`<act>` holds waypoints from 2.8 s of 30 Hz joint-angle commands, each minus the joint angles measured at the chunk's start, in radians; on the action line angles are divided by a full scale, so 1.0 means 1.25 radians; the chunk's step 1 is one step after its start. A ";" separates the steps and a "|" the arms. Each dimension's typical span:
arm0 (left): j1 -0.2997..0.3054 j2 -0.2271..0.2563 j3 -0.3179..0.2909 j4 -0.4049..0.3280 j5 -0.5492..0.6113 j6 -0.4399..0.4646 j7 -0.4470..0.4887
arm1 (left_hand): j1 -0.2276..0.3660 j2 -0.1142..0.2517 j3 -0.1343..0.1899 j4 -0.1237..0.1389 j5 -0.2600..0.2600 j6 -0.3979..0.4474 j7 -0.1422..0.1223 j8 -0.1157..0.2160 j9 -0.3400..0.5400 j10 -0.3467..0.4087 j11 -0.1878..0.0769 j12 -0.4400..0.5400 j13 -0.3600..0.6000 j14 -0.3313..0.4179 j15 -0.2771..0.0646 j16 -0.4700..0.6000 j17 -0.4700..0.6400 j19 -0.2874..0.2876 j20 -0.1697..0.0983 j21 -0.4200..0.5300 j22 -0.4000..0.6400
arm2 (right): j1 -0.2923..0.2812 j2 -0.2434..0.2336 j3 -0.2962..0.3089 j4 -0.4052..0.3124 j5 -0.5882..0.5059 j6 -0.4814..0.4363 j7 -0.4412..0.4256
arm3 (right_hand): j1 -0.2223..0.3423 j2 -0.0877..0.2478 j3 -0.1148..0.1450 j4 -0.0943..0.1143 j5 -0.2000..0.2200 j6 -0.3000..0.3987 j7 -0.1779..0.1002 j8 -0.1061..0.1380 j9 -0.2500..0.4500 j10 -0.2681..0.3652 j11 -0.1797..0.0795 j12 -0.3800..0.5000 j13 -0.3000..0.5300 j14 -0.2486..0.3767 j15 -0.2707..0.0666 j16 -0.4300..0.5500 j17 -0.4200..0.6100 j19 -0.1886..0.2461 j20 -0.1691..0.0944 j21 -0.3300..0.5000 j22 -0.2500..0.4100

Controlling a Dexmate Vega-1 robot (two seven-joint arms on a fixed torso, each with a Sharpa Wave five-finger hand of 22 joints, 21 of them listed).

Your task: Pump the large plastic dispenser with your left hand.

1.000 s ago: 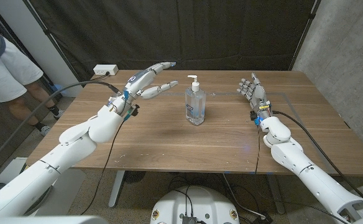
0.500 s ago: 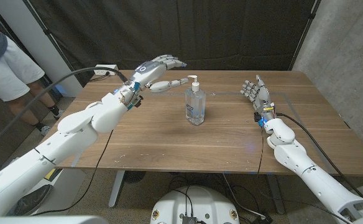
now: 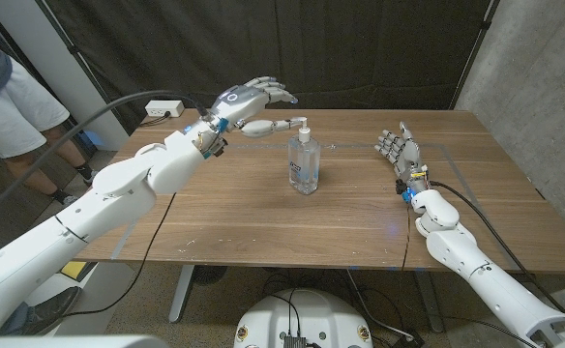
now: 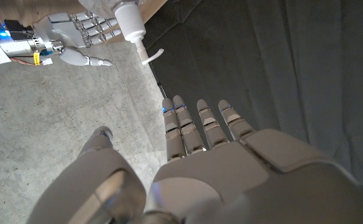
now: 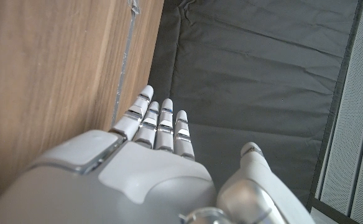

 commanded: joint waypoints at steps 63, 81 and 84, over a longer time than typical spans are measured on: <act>-0.155 -0.042 0.129 0.017 0.041 0.055 -0.149 | -0.024 -0.008 -0.053 0.026 0.023 0.254 0.035 0.024 0.001 0.320 0.026 0.020 0.007 0.141 -0.015 0.013 0.000 0.014 -0.010 0.006 -0.001 | -0.064 -0.015 0.010 -0.045 0.012 -0.039 -0.045 | 0.004 0.005 -0.004 -0.005 0.003 0.002 -0.003 0.001 0.003 0.005 -0.002 -0.008 0.004 -0.003 0.003 0.002 0.003 -0.002 0.007 -0.011 0.004; -0.174 -0.046 0.150 0.030 0.087 0.039 -0.154 | -0.020 -0.006 -0.054 0.026 0.023 0.251 0.028 0.016 0.002 0.312 0.018 0.010 0.010 0.136 -0.015 0.007 0.001 0.004 -0.003 0.002 -0.001 | -0.062 -0.010 0.010 -0.041 0.010 -0.032 -0.047 | 0.003 0.006 -0.005 -0.006 0.003 0.001 -0.003 0.001 0.003 0.005 -0.003 -0.009 0.004 -0.004 0.005 0.002 0.003 -0.004 0.012 -0.014 0.004; -0.173 -0.045 0.149 0.029 0.086 0.037 -0.157 | -0.019 -0.005 -0.054 0.026 0.023 0.250 0.026 0.014 0.002 0.312 0.018 0.009 0.010 0.136 -0.015 0.007 0.001 0.003 -0.002 0.001 -0.001 | -0.062 -0.010 0.009 -0.041 0.009 -0.031 -0.047 | 0.003 0.006 -0.005 -0.006 0.003 0.001 -0.004 0.001 0.003 0.005 -0.003 -0.009 0.004 -0.005 0.006 0.002 0.003 -0.005 0.013 -0.015 0.004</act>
